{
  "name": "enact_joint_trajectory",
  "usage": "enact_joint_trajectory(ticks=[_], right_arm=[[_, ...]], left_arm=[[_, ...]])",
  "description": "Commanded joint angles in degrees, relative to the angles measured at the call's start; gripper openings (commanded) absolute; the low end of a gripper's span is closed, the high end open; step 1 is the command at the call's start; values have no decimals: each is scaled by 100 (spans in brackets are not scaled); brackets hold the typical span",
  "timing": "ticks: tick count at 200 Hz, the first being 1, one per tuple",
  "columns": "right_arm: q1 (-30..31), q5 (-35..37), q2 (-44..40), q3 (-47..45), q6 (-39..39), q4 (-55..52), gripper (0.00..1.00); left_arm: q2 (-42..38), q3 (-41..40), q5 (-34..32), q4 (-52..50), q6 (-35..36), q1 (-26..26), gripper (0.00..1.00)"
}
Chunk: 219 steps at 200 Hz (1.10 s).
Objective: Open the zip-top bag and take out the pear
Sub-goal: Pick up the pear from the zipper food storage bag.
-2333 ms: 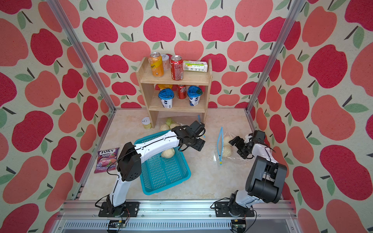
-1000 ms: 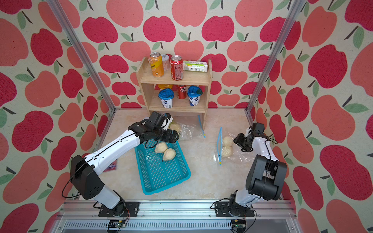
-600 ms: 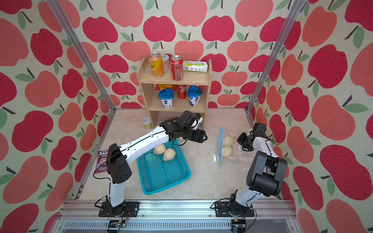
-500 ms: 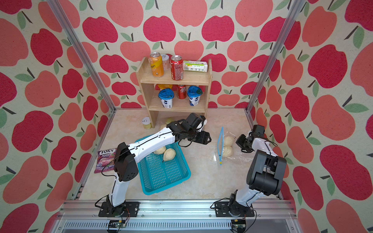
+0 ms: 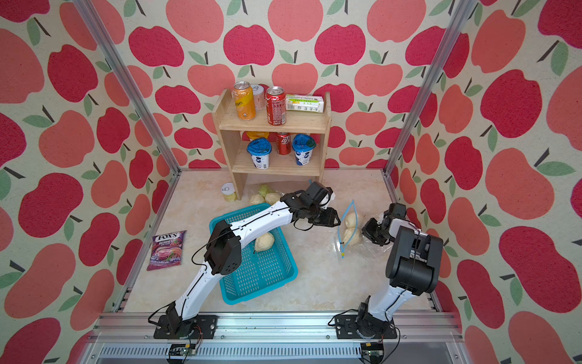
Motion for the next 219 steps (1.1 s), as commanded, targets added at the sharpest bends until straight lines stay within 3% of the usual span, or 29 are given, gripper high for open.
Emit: enact_joint_trajectory(ticks=[1, 41, 69, 103, 161, 219], right_arm=[[12, -158, 84, -89, -18, 52, 3], [-18, -225, 55, -143, 5, 87, 3], [-27, -249, -10, -169, 6, 70, 3], [-50, -256, -91, -186, -20, 37, 3], [-98, -297, -136, -229, -44, 26, 3], [-124, -337, -119, -313, -47, 70, 3]], left_arm=[[229, 248, 294, 225, -178, -106, 49], [611, 594, 365, 209, -318, -230, 49], [975, 905, 393, 239, -429, -241, 61], [1237, 1062, 216, 291, -495, -232, 64], [1497, 1069, 117, 544, -552, -220, 88], [1904, 1416, 223, 806, -666, -245, 85]])
